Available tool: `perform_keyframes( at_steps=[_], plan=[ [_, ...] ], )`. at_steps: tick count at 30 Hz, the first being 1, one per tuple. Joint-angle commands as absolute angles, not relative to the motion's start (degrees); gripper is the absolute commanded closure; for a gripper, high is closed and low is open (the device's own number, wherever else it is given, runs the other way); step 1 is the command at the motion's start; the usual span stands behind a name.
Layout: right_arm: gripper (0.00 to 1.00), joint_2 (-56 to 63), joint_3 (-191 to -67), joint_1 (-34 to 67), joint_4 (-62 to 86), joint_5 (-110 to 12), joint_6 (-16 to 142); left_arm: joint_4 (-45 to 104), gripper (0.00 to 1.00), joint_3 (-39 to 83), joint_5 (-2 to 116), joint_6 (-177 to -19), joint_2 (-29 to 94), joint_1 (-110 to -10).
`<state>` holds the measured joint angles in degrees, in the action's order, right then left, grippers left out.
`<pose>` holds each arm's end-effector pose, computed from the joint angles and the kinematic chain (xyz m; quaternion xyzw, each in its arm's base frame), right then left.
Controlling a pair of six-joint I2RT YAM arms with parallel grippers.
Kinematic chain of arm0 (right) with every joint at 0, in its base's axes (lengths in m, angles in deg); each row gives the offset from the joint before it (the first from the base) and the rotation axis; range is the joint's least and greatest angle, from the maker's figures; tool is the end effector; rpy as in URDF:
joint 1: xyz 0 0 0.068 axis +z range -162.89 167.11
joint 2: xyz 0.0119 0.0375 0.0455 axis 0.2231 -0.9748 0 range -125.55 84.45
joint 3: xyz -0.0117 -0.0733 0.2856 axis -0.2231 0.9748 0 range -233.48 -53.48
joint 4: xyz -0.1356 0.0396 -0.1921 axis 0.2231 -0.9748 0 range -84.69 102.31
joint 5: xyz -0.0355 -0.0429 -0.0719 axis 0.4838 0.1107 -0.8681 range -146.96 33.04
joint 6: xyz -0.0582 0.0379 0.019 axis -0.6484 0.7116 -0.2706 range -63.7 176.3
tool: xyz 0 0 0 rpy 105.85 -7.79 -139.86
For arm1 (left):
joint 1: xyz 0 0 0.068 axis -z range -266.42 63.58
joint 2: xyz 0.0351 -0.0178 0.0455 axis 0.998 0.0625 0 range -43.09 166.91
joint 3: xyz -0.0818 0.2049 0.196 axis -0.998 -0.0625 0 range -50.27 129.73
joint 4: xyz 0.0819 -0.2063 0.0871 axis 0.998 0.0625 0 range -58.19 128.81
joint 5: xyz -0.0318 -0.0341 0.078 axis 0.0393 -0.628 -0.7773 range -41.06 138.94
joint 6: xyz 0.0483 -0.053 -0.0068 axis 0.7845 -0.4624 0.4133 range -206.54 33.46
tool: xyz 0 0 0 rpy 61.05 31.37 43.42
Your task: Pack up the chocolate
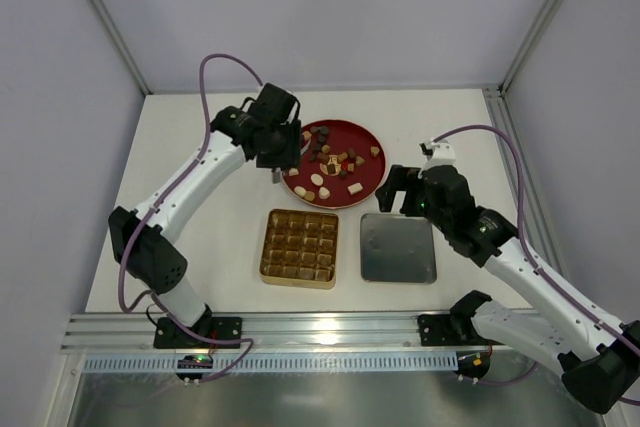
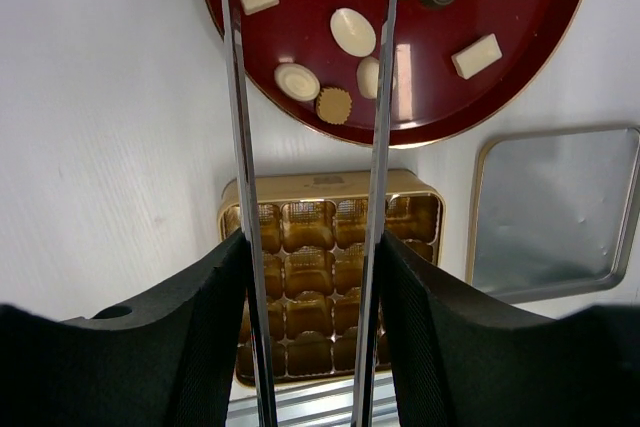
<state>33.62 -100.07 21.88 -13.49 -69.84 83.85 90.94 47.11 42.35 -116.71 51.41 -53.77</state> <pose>0.1531 0.0902 0.3134 0.0017 0.8626 0.1738 0.4751 0.2844 -0.1741 0.3599 0.0039 0.9555 -0.1041 0.2760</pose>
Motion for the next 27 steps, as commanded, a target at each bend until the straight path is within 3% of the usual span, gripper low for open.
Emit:
perform_keyframes(
  at_steps=[1, 27],
  plan=[
    [0.0, 35.41, -100.59, 21.92, -13.27, -71.02, 83.9, 90.34, 0.48, 49.57, 41.3, -118.0, 52.97, -52.23],
    [0.0, 37.69, -97.34, 21.92, -12.91, -71.55, 85.22, 88.32, 0.49, 43.59, 42.26, -121.87, 55.87, -46.16]
  ],
)
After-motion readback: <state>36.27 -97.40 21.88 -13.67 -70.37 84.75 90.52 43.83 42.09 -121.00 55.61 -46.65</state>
